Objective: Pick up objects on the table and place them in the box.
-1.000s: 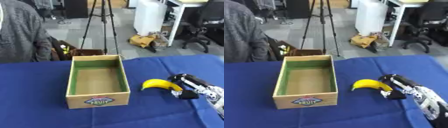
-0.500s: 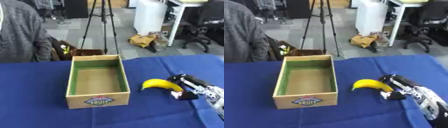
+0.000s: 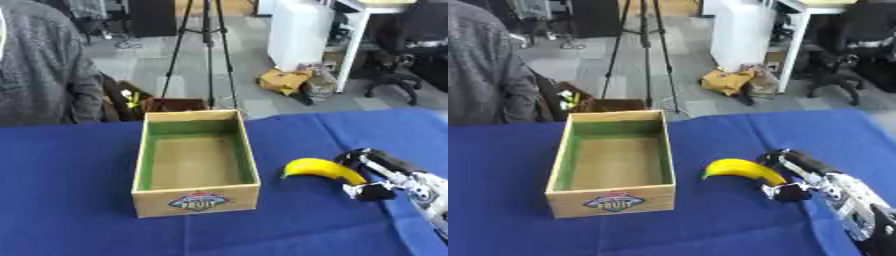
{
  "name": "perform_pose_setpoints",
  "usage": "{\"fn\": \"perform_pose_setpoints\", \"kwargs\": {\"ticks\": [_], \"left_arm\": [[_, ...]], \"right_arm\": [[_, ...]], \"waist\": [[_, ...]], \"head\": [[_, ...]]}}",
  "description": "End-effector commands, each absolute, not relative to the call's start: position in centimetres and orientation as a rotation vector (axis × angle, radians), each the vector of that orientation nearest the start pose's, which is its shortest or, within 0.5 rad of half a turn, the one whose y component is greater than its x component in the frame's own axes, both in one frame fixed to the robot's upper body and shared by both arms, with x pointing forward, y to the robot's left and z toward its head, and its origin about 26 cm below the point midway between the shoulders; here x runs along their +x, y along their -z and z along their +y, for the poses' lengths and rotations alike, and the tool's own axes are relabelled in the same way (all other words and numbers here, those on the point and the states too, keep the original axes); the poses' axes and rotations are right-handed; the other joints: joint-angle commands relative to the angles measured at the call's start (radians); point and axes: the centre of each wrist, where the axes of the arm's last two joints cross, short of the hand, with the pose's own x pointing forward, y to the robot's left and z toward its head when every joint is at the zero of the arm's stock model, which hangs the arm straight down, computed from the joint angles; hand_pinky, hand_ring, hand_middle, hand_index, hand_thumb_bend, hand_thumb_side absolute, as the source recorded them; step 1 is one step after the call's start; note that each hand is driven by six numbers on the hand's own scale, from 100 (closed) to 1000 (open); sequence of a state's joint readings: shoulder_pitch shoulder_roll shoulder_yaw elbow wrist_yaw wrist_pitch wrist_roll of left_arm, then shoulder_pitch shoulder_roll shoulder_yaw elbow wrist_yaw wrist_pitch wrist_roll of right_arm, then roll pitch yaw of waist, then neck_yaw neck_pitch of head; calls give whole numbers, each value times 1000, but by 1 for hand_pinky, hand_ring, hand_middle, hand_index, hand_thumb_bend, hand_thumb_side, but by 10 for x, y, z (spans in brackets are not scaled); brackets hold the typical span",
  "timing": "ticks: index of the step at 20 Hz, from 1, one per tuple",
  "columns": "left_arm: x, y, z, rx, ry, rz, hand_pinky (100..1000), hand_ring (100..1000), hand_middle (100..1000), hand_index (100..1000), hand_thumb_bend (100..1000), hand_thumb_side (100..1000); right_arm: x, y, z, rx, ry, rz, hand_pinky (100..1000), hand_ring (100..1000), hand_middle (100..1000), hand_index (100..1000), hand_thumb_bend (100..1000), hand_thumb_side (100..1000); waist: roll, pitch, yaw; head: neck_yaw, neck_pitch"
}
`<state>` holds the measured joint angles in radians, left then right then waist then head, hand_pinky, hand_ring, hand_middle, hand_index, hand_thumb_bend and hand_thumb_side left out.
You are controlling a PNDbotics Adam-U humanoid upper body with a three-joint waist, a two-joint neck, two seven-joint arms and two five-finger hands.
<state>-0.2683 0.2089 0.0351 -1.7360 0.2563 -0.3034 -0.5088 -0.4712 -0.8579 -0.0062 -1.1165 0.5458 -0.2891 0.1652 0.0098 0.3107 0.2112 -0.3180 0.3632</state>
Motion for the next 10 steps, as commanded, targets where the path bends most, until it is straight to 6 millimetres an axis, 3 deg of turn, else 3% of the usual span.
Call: {"fn": "perform_pose_setpoints", "kwargs": {"ticks": [1,10], "left_arm": [[330,-130,267,-398,620,-2264,720,521,499,727,260,969],[330,-130,267,-399,619,-2265,720,522,499,727,260,969]], "right_arm": [[361,-185,-489,-1079,-1159,-1405,688,762,630,852,100,308],[362,-184,-489,-1080,-1160,-1396,674,733,615,844,100,189]], "waist": [[-2,-18,0],[-3,-19,0]], "head": [[-1,-11],[-2,-13]]}}
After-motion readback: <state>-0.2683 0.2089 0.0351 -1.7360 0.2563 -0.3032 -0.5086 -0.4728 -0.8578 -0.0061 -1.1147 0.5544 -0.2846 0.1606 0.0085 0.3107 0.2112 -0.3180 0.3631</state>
